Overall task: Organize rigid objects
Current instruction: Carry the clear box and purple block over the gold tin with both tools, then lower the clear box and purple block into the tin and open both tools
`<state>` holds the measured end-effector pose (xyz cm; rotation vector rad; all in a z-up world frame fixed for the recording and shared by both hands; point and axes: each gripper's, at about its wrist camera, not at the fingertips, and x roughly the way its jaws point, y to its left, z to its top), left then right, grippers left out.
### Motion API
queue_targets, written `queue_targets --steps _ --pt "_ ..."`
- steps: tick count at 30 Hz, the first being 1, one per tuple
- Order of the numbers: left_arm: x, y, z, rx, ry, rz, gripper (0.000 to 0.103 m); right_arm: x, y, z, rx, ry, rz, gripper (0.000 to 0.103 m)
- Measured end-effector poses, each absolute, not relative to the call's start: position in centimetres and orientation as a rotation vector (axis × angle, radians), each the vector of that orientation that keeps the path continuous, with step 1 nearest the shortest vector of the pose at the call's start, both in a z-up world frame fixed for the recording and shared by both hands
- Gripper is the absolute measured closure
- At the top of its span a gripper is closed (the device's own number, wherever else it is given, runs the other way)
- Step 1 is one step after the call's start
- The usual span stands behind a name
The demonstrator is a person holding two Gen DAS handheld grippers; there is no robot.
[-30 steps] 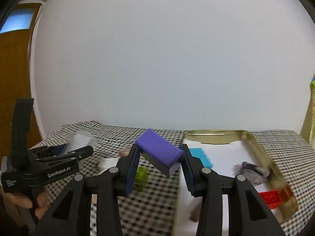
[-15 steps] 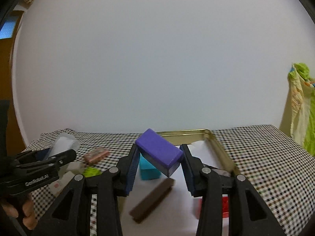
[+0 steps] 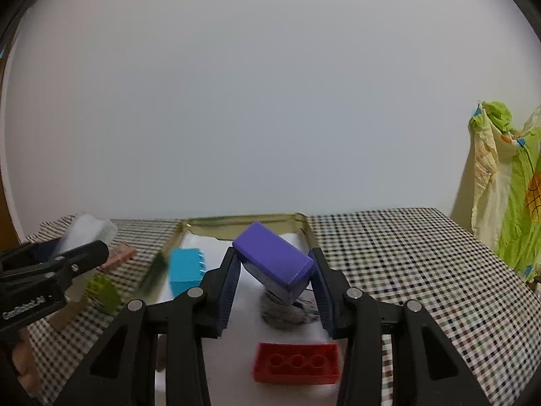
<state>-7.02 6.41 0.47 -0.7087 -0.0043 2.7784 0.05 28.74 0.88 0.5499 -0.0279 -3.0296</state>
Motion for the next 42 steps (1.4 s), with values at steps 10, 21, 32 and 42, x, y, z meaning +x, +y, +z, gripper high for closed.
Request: queue_targets --steps 10,21,32,42 --pt "-6.2 10.4 0.3 -0.780 0.047 2.714 0.050 -1.3 31.0 0.1 0.670 -0.088 -3.024 0.059" --pt "-6.0 13.1 -1.1 -0.910 0.084 2.634 0.049 -4.0 32.3 -1.1 0.795 -0.184 -2.964 0.059" --pt "-6.1 14.2 -2.4 -1.040 0.107 2.564 0.049 -4.4 32.3 -2.0 0.853 -0.184 -2.935 0.058" --pt "-5.3 15.3 -2.2 -1.035 0.112 2.458 0.049 -4.3 32.0 -1.8 0.869 -0.293 -2.737 0.058"
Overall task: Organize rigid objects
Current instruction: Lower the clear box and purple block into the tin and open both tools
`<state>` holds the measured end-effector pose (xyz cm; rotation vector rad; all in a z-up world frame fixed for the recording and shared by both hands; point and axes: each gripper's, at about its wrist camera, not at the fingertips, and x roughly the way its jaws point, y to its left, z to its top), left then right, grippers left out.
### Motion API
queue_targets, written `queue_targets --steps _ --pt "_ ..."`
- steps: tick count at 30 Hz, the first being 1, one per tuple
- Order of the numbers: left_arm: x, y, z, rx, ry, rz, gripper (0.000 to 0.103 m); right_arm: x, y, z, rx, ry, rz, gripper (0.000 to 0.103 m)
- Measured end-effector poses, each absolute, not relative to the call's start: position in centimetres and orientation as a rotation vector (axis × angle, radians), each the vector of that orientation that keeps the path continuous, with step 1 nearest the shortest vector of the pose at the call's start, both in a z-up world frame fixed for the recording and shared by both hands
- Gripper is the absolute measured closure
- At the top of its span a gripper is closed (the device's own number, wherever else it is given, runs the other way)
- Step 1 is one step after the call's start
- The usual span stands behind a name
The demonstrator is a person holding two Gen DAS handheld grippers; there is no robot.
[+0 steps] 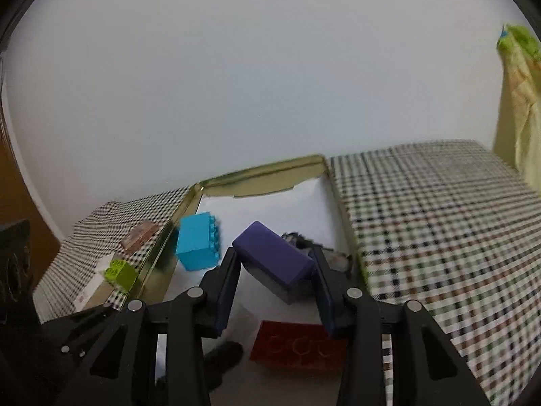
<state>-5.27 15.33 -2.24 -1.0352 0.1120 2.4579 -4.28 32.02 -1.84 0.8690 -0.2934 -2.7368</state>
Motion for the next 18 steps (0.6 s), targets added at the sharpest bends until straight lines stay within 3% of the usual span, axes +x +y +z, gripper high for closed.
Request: queue_targets --steps 11,18 --pt "-5.9 15.7 -2.9 -1.081 0.252 2.571 0.050 -5.2 28.3 -3.1 0.988 -0.046 -2.711 0.058" --pt "-5.8 15.3 -3.2 -1.081 0.262 2.610 0.050 -5.5 28.4 -3.3 1.003 -0.050 -2.735 0.058"
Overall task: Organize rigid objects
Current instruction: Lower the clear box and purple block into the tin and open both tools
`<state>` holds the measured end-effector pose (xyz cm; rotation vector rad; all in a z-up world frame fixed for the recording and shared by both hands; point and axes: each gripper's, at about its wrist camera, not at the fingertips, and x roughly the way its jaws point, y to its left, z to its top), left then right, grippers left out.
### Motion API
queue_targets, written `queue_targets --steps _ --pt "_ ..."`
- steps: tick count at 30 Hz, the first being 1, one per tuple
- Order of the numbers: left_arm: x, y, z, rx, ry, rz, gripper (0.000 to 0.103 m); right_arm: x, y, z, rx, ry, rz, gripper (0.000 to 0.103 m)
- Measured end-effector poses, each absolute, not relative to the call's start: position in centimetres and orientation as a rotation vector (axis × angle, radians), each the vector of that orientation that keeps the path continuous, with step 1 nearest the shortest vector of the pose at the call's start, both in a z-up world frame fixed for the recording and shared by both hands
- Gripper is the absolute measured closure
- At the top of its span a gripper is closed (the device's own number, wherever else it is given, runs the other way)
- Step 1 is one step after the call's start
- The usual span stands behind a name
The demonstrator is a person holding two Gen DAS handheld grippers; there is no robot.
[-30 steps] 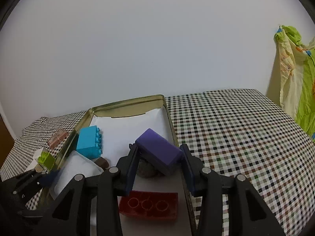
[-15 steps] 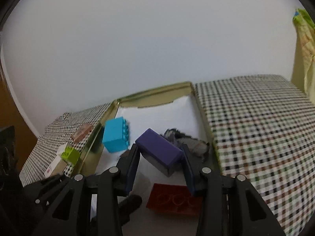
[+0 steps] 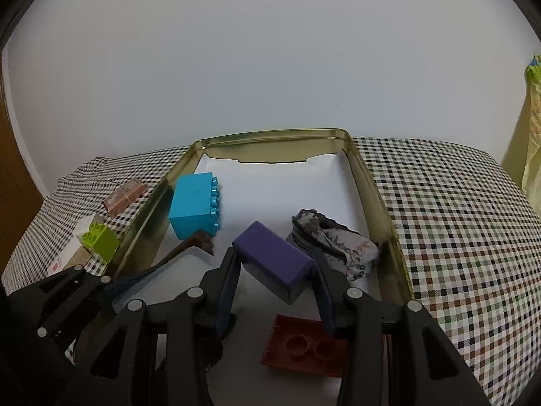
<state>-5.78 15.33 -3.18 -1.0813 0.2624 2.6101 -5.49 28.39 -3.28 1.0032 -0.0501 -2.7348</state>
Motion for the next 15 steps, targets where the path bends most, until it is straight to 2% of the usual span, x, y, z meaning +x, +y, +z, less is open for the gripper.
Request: queue_targets --steps 15 --pt "-6.8 14.4 -3.5 -1.042 0.295 2.604 0.050 -5.6 27.3 -3.6 1.053 -0.036 -2.795 0.058"
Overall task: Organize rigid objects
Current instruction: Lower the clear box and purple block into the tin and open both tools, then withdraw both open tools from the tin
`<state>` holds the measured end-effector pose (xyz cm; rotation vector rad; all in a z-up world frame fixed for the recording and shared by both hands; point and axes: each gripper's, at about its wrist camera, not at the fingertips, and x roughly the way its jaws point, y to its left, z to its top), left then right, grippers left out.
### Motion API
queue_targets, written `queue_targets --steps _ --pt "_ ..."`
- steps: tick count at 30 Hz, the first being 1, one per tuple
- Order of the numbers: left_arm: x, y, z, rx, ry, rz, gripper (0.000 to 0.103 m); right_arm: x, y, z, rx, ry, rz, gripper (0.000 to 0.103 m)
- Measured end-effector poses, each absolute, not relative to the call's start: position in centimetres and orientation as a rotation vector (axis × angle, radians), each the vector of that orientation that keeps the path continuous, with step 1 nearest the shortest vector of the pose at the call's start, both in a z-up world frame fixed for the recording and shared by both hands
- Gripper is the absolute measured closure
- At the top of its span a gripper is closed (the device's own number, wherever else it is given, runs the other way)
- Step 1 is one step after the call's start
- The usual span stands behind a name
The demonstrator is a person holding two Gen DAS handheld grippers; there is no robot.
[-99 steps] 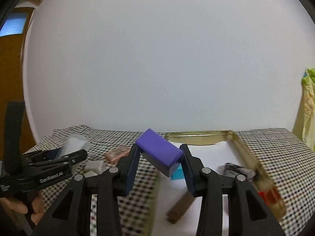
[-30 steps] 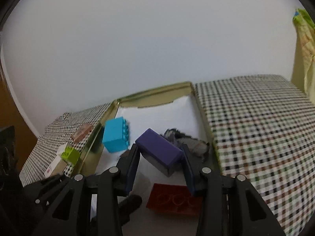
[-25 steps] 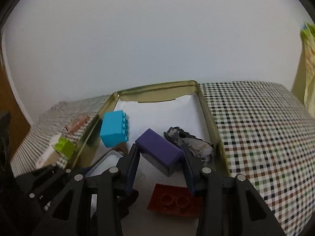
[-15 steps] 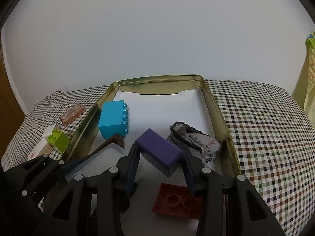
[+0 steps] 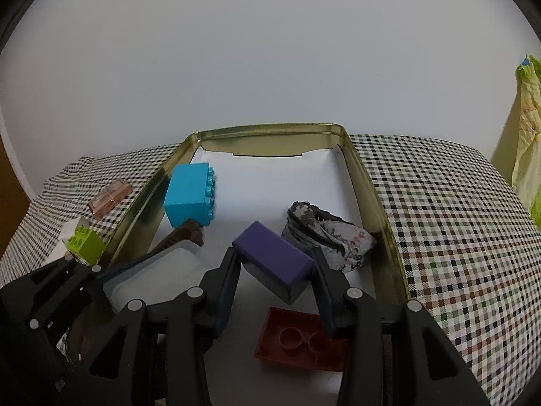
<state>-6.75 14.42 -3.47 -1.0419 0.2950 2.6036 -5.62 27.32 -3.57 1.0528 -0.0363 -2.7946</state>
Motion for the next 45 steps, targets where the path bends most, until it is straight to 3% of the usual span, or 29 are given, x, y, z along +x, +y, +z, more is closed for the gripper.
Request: queue_targets --steps 11,15,17,18,19,22,24,29,34,39,45 --pt "-6.4 14.5 -3.5 -1.034 0.293 2.624 0.049 -6.1 26.8 -3.9 1.092 -0.112 -2.737 0.057" --pt "-6.0 14.7 -3.2 -0.992 0.280 2.626 0.029 -6.2 26.9 -3.6 1.075 -0.129 -2.733 0.056" --pt "-5.5 14.6 -2.9 -0.960 0.295 2.669 0.017 -5.9 27.0 -3.3 1.025 -0.180 -2.714 0.049" --pt "-5.3 14.3 -2.7 -0.944 0.291 2.684 0.009 -5.5 27.0 -3.0 0.983 -0.219 -2.692 0.039" --pt "-5.1 14.1 -2.5 -0.923 0.280 2.686 0.007 -5.2 26.9 -2.7 0.948 -0.249 -2.676 0.031" --pt "-4.8 13.8 -2.2 -0.890 0.242 2.691 0.001 -4.0 26.6 -1.7 0.854 -0.283 -2.695 0.025" --pt "-4.3 13.7 -1.8 -0.851 0.237 2.706 0.001 -3.1 27.0 -0.9 0.771 -0.267 -2.769 0.018" --pt "-3.6 13.5 -1.0 -0.731 0.253 2.760 0.001 -2.0 29.8 0.1 0.642 -0.424 -2.838 0.018" --pt "-3.3 12.1 0.2 -0.635 0.148 2.795 0.001 -1.5 31.4 0.3 0.583 -0.504 -2.932 0.018" --pt "-4.6 10.7 0.0 -0.668 0.044 2.837 0.001 -0.4 31.8 0.9 0.463 -0.450 -3.040 0.018" --pt "-5.1 10.2 -0.7 -0.699 0.044 2.882 0.001 0.4 32.2 1.2 0.403 -0.374 -3.157 0.018"
